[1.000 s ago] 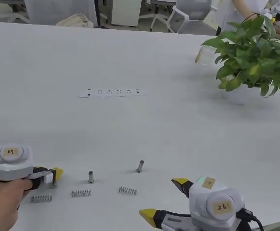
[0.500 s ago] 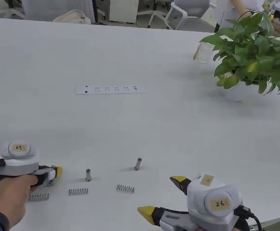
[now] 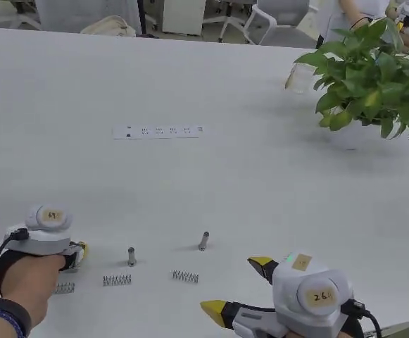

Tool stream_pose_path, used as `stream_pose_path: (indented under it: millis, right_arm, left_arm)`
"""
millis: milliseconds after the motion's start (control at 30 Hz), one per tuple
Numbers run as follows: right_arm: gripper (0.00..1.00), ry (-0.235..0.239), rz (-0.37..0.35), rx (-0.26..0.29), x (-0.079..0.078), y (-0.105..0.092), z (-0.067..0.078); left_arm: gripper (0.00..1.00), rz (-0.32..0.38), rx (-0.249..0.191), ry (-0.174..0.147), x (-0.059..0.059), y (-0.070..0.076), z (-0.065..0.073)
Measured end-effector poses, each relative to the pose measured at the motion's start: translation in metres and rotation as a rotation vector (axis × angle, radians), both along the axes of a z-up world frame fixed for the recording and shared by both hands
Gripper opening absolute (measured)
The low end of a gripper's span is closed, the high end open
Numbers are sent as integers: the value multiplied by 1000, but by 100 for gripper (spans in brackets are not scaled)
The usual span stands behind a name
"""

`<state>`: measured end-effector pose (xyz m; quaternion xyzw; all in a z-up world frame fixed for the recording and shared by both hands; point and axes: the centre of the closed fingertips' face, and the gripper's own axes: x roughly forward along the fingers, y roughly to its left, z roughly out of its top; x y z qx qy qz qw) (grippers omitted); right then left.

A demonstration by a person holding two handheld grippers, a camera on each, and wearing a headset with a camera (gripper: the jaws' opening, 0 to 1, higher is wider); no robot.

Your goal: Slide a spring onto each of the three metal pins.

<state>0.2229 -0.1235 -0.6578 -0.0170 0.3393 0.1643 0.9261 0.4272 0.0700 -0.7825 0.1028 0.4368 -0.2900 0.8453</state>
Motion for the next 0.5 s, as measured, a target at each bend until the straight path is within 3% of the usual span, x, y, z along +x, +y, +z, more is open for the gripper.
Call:
stream_pose_path:
  millis: [67, 133, 233, 400, 500]
  right_arm:
    - [67, 0, -1, -1, -1, -1, 0]
    - [67, -4, -7, 3, -1, -3, 1]
    - [67, -3, -12, 0, -1, -5, 0]
    - [67, -8, -21, 2, -1, -8, 1]
    - [67, -11, -26, 4, -1, -9, 2]
  left_arm:
    - [0, -12, 15, 0, 0, 1, 0]
    - [0, 17, -11, 33, 2, 1, 0]
    - [0, 20, -23, 48, 4, 2, 0]
    - [0, 20, -30, 66, 2, 4, 0]
    - [0, 25, -39, 59, 3, 6, 4]
